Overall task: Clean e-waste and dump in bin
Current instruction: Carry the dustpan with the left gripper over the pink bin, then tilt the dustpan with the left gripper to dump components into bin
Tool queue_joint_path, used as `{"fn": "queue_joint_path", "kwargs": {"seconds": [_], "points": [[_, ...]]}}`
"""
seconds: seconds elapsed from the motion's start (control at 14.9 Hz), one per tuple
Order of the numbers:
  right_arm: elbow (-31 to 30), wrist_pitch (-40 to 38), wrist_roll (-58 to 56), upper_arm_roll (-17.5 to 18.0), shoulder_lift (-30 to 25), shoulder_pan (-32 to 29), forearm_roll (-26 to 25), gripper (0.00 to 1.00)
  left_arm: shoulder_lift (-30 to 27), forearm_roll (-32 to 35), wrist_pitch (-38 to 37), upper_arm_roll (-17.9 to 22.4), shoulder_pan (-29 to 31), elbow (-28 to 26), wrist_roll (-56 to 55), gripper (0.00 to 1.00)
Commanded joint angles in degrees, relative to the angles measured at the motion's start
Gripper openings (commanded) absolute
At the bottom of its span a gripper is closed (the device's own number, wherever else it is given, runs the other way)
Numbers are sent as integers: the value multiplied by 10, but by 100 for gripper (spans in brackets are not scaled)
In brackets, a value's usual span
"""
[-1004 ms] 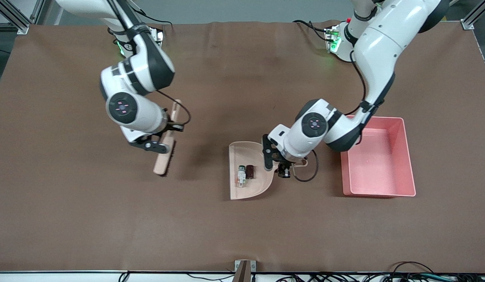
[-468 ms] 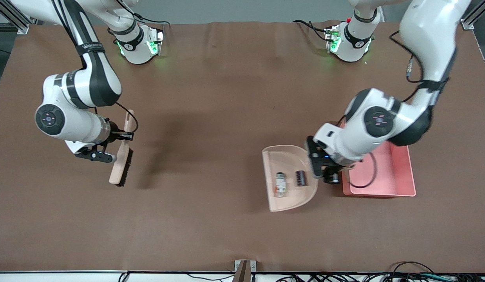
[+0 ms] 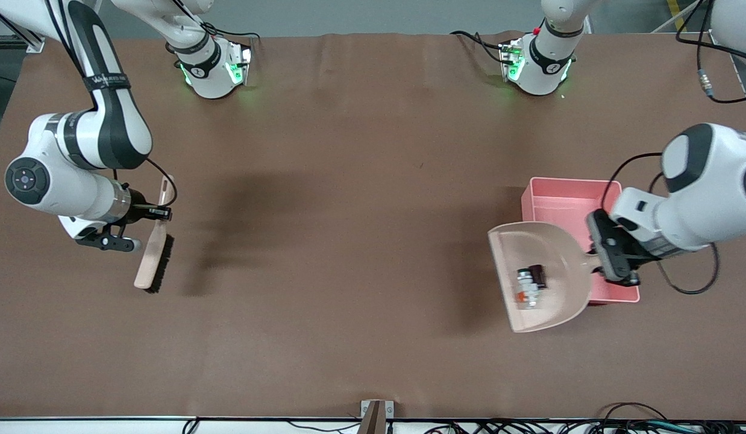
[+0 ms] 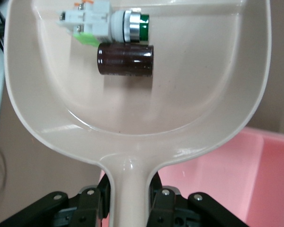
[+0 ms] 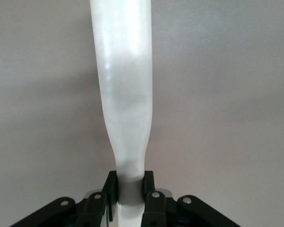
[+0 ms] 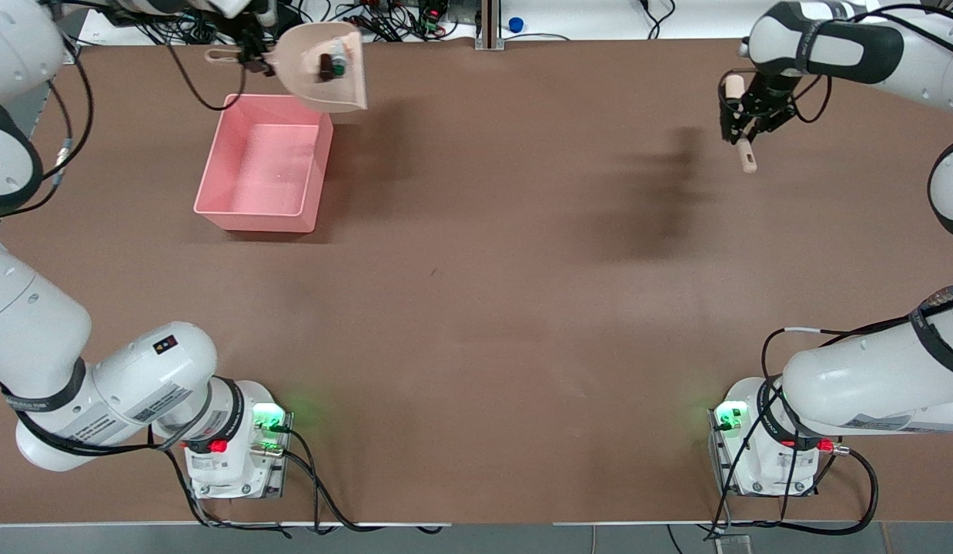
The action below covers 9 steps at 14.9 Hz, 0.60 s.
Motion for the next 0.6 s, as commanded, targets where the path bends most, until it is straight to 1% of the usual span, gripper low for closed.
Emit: {"fn": "queue_joint_path", "kwargs": {"seconds": [0.0,0.07,0.13,0.27,0.54], "points": [[-101,98,-38,12,-18,-49,-10,0,-20,-1,-16,-9,40,-13,46,0],[-131,127,-44,12,-18,-50,-10,0,-21,6,-16,-9,50,-15,64,0],[-151,146,-46,11,-18,-51,-10,0,-21,28,-16,-8,59,-15,77,0],[-177,160,-48,11,-18,-50,-10,0,-22,48,-16,-8,73,-24,81,0],[-193,166,-49,11,-18,-50,-11,0,-28,50,-22,-8,98,-23,103,0]]}}
